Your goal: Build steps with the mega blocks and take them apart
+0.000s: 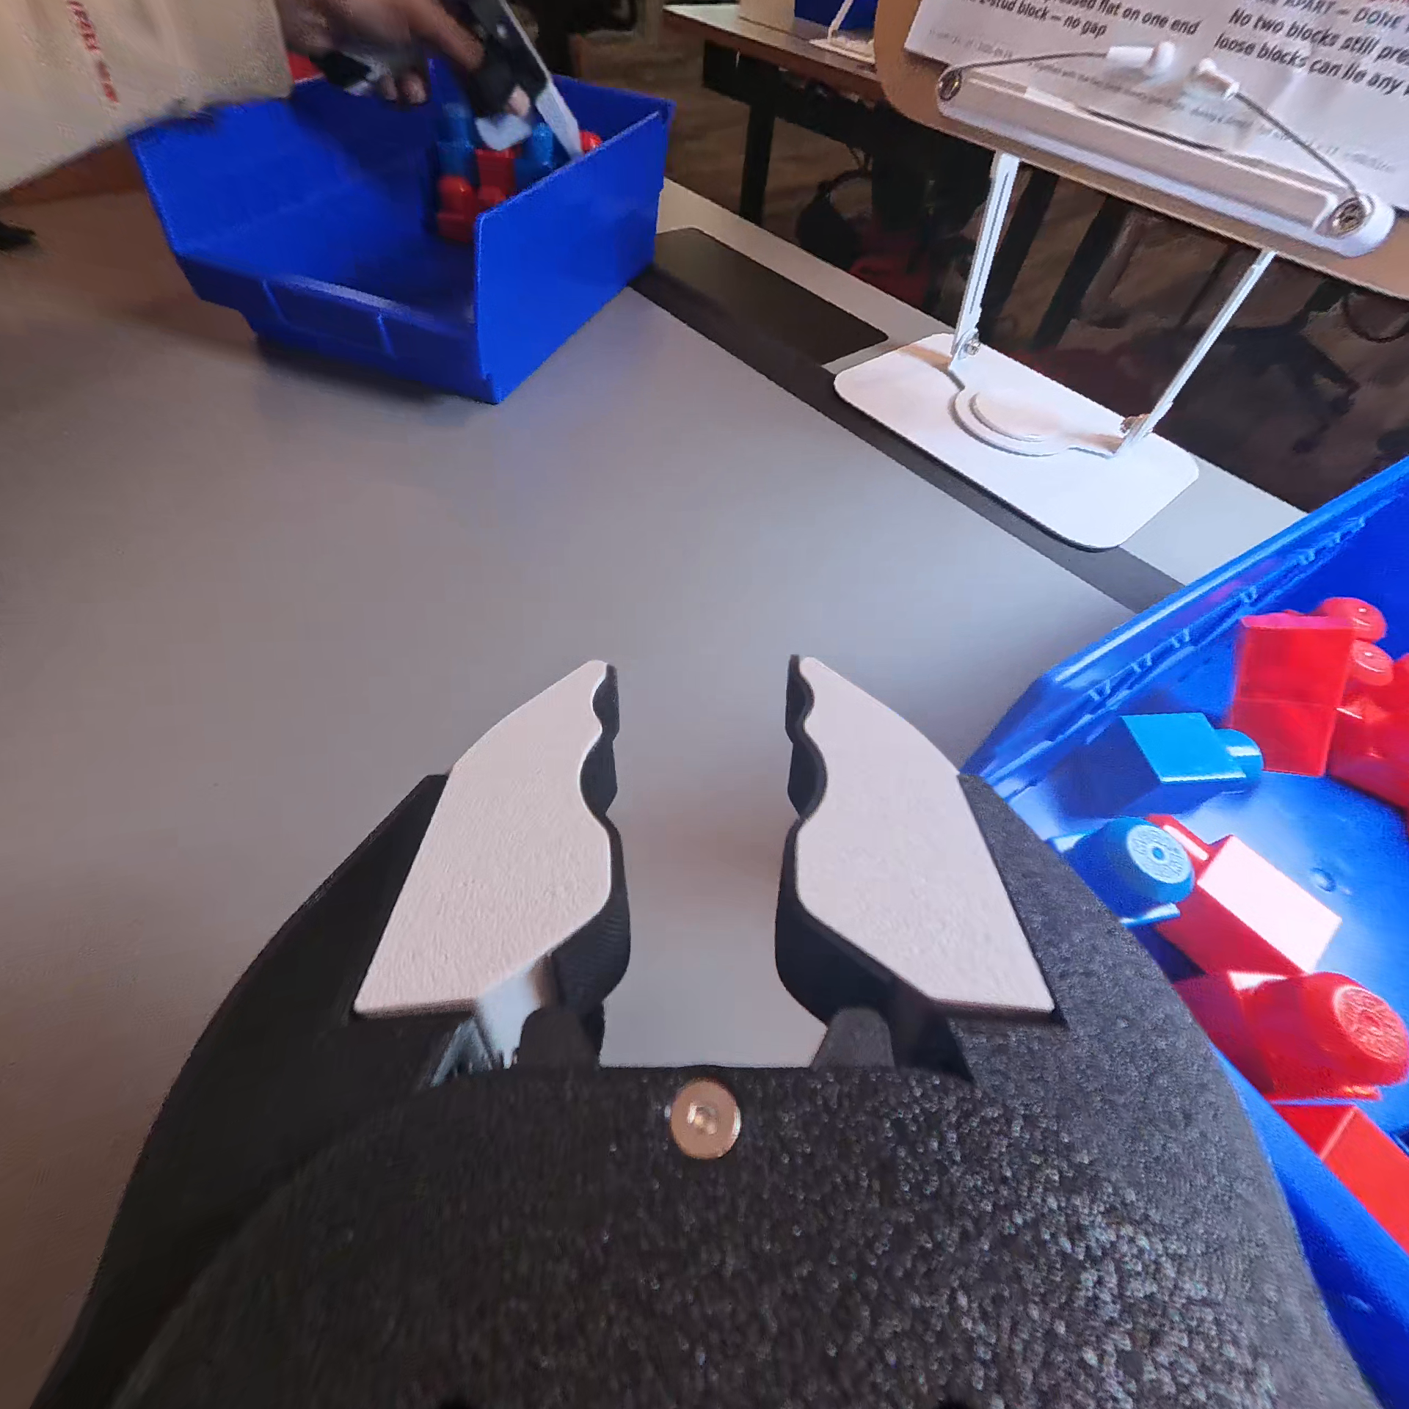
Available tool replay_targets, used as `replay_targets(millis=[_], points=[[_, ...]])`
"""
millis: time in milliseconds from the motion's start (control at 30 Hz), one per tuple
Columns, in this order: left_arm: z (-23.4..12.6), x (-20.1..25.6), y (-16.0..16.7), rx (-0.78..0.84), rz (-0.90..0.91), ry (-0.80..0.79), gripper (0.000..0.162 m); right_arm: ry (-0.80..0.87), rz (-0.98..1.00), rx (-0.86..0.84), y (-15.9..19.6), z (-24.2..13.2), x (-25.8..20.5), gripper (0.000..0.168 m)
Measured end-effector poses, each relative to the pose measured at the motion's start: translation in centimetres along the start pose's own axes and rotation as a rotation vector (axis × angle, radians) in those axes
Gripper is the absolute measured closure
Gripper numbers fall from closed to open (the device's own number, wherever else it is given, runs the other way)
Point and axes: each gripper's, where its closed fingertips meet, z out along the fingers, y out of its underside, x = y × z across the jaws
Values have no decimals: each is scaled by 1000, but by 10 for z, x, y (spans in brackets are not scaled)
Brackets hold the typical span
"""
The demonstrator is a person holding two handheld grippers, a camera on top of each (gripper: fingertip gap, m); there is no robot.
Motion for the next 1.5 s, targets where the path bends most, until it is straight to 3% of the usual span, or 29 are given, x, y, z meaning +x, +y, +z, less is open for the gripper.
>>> replay_targets(millis=[133,200,400,567,700,767,900,967,1100,1200,1333,1433,1500], points=[[43,-13,7,-93,-75,-87,109,-26,6,-16,7,3,-5,126],[54,-16,7,-102,-124,-111,119,-41,13,-20,9,4,-8,127],[56,-10,2,-67,-87,-110,120,-67,14,-13,10,4,-14,128],[-14,16,-45,257,-74,42,121,-84,10,60,-3,-3,-19,129],[-132,105,-79,691,101,418,123,-181,27,157,-22,-9,-38,127],[-192,164,-70,848,228,624,123,-265,42,199,-32,-12,-54,124],[-270,273,-17,948,379,1015,123,-454,90,251,-47,-20,-88,118],[-289,319,15,934,447,1154,123,-514,102,264,-50,-23,-101,116],[-296,386,66,869,576,1286,123,-619,81,253,-52,-27,-129,109],[-294,407,80,832,585,1356,123,-644,22,219,-44,-23,-145,130],[-292,403,78,855,553,1339,125,-663,21,160,-33,-22,-142,132],[-316,360,51,1001,312,1391,125,-577,-52,63,-5,-10,-124,132],[-311,338,46,1034,284,1298,125,-515,-31,57,-4,-6,-104,132]])
